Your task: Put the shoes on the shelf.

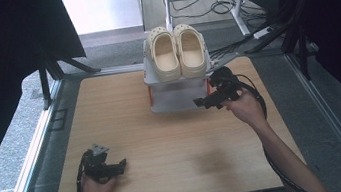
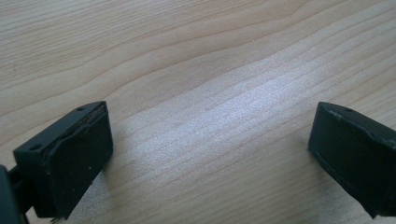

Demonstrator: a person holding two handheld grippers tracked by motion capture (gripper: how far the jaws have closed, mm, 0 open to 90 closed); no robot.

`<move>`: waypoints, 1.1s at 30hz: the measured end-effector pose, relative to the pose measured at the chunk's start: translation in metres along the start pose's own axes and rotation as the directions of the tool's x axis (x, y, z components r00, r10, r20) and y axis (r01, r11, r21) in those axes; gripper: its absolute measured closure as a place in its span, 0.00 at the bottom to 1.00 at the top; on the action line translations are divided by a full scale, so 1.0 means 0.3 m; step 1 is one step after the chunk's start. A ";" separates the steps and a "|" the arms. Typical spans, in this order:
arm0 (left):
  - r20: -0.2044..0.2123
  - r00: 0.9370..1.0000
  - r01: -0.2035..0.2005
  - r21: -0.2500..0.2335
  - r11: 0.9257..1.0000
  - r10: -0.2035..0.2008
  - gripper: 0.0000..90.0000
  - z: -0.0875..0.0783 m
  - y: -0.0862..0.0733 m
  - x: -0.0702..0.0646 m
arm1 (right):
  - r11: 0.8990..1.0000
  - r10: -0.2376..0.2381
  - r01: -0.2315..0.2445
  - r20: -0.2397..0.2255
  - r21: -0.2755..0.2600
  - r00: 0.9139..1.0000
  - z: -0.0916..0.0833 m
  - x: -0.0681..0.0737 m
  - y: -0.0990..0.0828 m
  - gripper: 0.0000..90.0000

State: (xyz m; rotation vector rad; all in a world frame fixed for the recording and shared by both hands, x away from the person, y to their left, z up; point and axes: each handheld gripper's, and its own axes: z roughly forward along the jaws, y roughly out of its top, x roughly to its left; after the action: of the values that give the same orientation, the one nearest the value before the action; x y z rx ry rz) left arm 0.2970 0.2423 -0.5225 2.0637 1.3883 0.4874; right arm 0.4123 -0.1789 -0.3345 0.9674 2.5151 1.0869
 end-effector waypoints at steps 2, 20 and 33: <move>0.000 1.000 0.000 0.000 1.000 0.000 0.00 0.000 0.000 0.000 | 1.000 0.005 -0.005 -0.003 0.001 1.000 -0.009 -0.005 -0.021 0.04; 0.000 1.000 0.001 0.000 1.000 -0.001 0.00 0.000 0.000 0.000 | 0.999 0.041 -0.040 0.024 -0.032 0.999 -0.109 -0.036 -0.212 0.05; -0.001 1.000 0.007 0.000 1.000 -0.007 0.00 0.000 0.000 -0.003 | 0.995 0.080 -0.076 0.044 -0.068 0.996 -0.090 -0.025 -0.390 0.06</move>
State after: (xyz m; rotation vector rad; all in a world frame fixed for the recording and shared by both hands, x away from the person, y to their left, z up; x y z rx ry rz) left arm 0.2968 0.2416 -0.5224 2.0582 1.3957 0.4850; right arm 0.3496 -0.2581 -0.3997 1.0681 2.4071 1.1482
